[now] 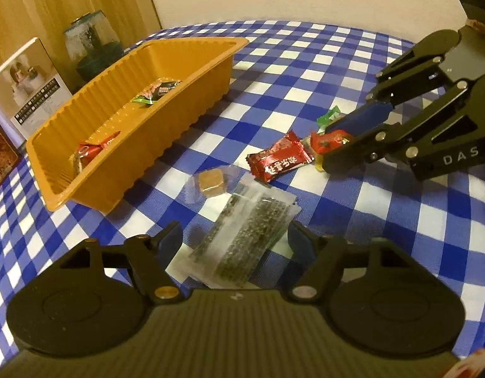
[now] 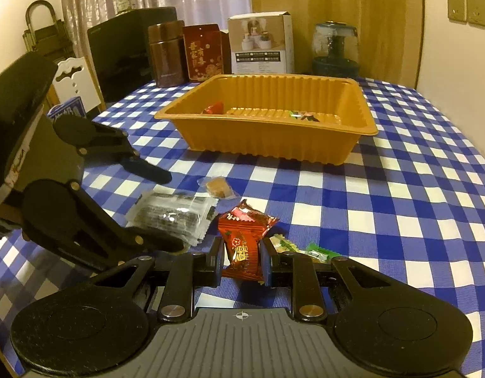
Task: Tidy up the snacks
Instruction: 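Grasp the red gold-printed candy packet with the right tool while the left tool grasps the clear seaweed packet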
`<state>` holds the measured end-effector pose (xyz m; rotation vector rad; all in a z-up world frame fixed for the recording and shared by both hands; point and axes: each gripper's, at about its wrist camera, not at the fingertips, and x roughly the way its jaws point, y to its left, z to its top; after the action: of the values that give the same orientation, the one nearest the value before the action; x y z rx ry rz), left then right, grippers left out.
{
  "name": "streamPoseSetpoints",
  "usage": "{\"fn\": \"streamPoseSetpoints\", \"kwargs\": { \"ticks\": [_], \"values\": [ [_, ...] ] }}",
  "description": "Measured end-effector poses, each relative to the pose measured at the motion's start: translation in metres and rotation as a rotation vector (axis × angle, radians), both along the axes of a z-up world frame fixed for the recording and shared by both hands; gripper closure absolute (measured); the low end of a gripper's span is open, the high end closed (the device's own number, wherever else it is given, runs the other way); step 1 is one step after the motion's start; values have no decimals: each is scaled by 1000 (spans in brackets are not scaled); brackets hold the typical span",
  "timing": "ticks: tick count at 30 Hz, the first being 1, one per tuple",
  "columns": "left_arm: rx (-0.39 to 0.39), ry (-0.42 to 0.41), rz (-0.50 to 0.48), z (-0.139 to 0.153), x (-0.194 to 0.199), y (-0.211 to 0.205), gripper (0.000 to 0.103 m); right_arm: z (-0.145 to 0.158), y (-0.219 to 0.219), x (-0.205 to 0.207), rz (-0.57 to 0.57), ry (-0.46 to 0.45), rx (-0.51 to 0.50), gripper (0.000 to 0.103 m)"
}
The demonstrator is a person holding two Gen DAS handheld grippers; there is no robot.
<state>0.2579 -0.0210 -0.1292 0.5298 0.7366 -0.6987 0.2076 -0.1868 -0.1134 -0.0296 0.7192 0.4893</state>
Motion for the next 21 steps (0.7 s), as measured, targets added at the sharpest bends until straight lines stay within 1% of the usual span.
{"fn": "streamPoseSetpoints", "kwargs": {
  "ticks": [1,3,5,6,8,17,21],
  "values": [
    [-9,15,3,0,1,1,36,0,-1,0,-4,2,4,79],
    [-34,53,13,1,3,2,47,1,-1,1,-9,6,14,79],
    [-49,78,20,3,3,2,50,2,-1,1,-11,3,19,79],
    [-50,86,15,4,2,2,53,2,-1,0,-11,1,19,79],
    [-44,95,14,5,1,1,55,3,-1,0,-15,-2,20,79],
    [-67,101,19,4,5,-2,55,4,-2,1,-36,3,28,79],
    [-107,147,73,3,11,3,55,4,-2,2,-41,8,33,79]
  ]
}}
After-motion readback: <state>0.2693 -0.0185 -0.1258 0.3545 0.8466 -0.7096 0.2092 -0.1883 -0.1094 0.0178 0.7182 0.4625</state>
